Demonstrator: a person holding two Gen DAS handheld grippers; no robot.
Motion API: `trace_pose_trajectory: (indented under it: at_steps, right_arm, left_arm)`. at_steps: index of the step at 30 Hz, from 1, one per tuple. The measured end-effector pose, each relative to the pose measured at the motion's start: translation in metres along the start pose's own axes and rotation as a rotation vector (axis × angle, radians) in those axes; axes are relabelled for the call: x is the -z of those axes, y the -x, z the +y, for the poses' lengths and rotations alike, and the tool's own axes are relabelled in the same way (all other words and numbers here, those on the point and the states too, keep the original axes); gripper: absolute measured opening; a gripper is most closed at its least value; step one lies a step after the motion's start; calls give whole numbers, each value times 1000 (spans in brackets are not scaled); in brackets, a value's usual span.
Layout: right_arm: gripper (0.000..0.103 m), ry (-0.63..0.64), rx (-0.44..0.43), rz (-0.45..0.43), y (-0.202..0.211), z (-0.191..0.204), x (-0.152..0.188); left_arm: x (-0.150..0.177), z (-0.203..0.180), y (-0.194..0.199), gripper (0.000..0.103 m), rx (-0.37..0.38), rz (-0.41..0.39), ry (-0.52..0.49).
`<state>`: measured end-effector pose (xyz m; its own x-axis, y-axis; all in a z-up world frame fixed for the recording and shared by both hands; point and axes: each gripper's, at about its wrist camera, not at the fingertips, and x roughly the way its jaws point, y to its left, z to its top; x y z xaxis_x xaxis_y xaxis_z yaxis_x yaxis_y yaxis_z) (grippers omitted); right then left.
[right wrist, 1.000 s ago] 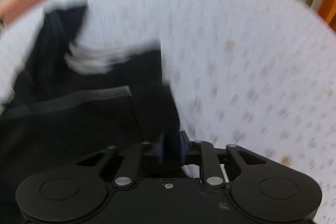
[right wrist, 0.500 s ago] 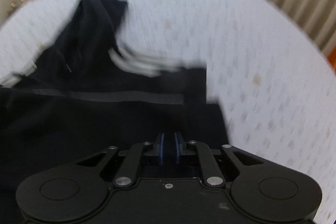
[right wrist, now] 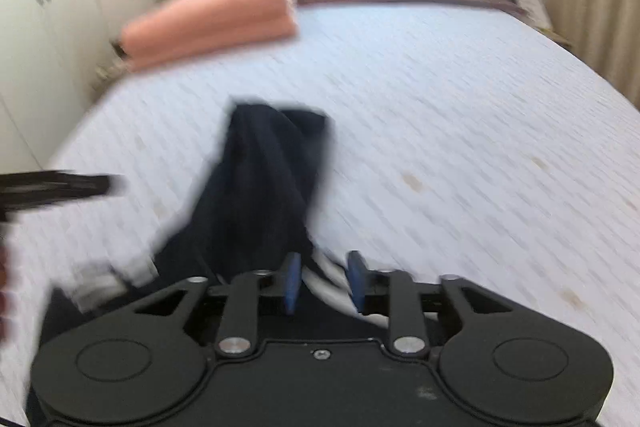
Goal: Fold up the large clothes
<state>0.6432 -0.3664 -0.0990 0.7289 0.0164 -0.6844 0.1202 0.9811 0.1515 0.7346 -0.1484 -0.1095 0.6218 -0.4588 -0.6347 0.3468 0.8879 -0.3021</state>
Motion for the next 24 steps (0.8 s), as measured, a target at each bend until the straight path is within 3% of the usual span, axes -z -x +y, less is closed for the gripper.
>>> trace_pose_trajectory:
  at_steps: [2, 6, 11, 13, 14, 17, 19, 21, 22, 23, 24]
  right_arm:
    - [40, 0, -33, -29, -23, 9, -16]
    - [40, -10, -73, -18, -60, 16, -31]
    - [42, 19, -103, 44, -96, 24, -28]
    - [49, 31, -104, 42, -104, 29, -23]
    - [53, 36, -106, 40, -110, 32, -22]
    - [54, 60, -94, 43, -127, 44, -26]
    - [63, 93, -69, 54, -143, 55, -26]
    - [59, 166, 42, 67, -166, 70, -22]
    - [40, 213, 84, 99, -179, 75, -20]
    - [11, 220, 108, 105, -183, 75, -19]
    - [11, 170, 101, 89, -177, 67, -23]
  left_arm:
    - [-20, -1, -42, 48, 34, 35, 36]
    - [-44, -3, -127, 48, 1, 149, 30]
    - [-40, 11, -175, 46, -66, 202, 61]
    - [-35, 19, -188, 31, -30, 227, 75]
    - [-33, 24, -190, 19, -11, 223, 81]
    - [-29, 38, -176, 13, 25, 161, 122]
    - [-29, 46, -162, 13, 35, 119, 156]
    - [-29, 52, -148, 13, 52, 79, 189]
    - [-28, 54, -142, 13, 54, 64, 203]
    - [-28, 56, -136, 13, 57, 51, 219]
    - [-28, 57, -131, 13, 49, 42, 229]
